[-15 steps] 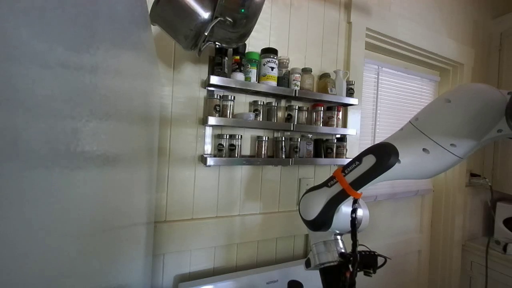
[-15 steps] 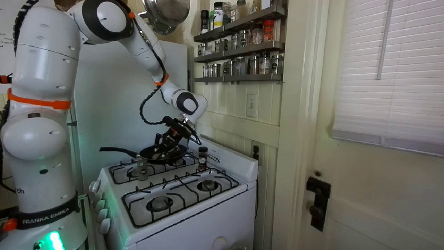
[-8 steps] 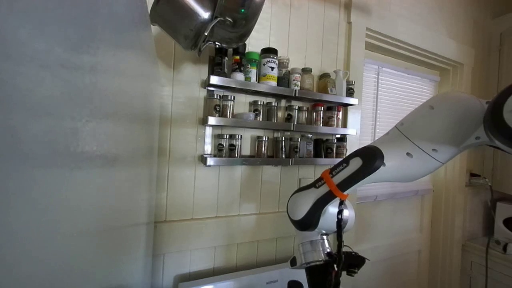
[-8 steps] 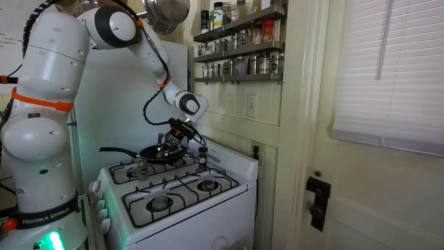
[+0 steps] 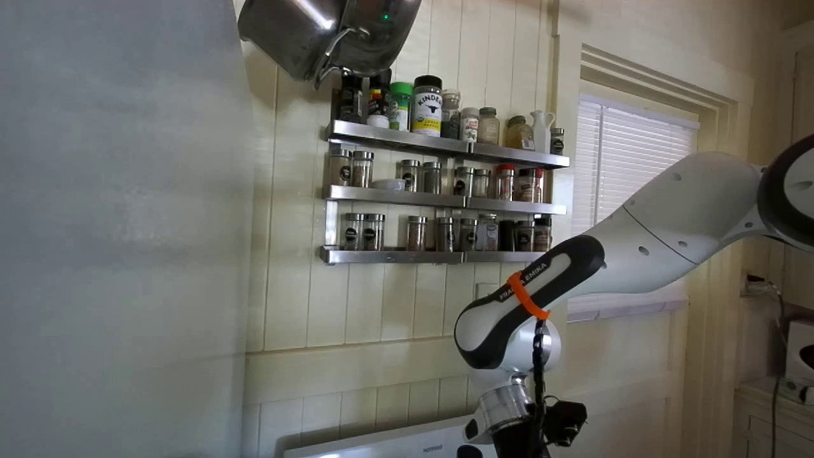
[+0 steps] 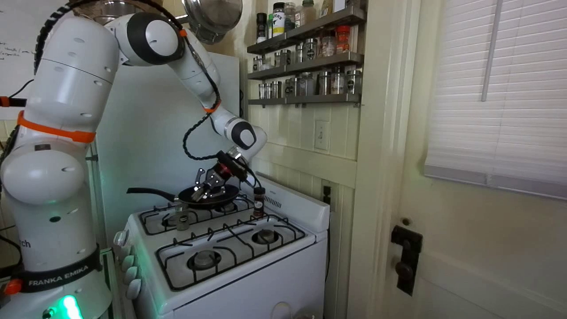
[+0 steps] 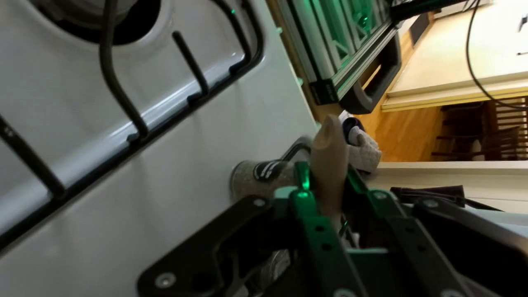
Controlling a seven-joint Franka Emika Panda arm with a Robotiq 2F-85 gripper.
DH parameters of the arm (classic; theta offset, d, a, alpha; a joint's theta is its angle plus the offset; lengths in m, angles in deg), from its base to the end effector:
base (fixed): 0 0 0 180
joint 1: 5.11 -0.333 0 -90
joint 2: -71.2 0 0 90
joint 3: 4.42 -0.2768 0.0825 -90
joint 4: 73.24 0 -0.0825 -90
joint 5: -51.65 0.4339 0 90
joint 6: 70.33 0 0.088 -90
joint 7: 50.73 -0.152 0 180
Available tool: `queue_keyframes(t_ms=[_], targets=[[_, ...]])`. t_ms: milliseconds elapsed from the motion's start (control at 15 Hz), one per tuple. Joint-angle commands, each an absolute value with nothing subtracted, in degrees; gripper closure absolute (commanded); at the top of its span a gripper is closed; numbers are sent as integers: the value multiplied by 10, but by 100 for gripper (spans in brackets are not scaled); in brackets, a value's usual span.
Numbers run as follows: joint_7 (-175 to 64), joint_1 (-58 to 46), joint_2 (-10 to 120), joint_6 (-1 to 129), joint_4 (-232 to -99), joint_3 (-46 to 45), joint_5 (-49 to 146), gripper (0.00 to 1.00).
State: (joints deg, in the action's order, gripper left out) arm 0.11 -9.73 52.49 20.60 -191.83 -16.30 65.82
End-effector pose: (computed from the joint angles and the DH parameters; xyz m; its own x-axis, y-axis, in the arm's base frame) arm 0.4454 0.1780 0.1463 0.3445 0.8977 -0.2746 0.5653 -0.4319 -0.7028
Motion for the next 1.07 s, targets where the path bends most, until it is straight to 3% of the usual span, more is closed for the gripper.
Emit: queue_keyframes(t_ms=[0, 1000], targets=[[-19, -84, 548, 136, -1941, -147, 667, 95], [-187, -62, 561, 210, -1984, -104, 795, 95]])
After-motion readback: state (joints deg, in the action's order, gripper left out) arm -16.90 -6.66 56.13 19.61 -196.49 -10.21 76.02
